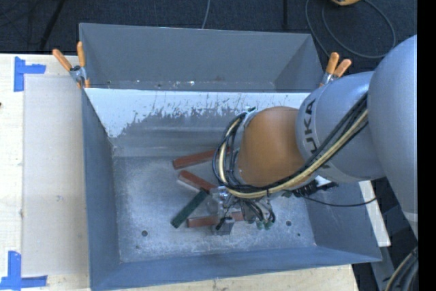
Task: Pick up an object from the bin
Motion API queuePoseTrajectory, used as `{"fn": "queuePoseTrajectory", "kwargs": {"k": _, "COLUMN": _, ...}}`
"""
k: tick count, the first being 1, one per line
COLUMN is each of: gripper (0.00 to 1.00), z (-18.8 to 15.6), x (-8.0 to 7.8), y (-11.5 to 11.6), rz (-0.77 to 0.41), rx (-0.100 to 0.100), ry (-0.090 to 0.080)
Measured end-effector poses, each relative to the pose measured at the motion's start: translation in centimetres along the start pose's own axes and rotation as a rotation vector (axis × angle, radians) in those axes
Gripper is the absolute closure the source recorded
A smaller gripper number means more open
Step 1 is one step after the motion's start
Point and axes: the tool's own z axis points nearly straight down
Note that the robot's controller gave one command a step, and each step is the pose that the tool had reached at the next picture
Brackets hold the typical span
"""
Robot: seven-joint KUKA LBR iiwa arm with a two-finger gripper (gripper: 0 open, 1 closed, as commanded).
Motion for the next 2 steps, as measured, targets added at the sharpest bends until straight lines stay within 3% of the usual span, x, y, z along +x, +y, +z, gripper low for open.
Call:
{"fn": "queuePoseTrajectory", "kwargs": {"k": 1, "gripper": 1.0, "z": 0.0, "x": 0.0, "y": 0.0, "rz": 0.001, "rx": 0.0, "ry": 0.0}}
{"fn": "queuePoseTrajectory", "kwargs": {"k": 2, "gripper": 1.0, "z": -13.0, "x": -0.4, "y": -2.4, "rz": 0.02, "rx": 0.0, "ry": -0.003}}
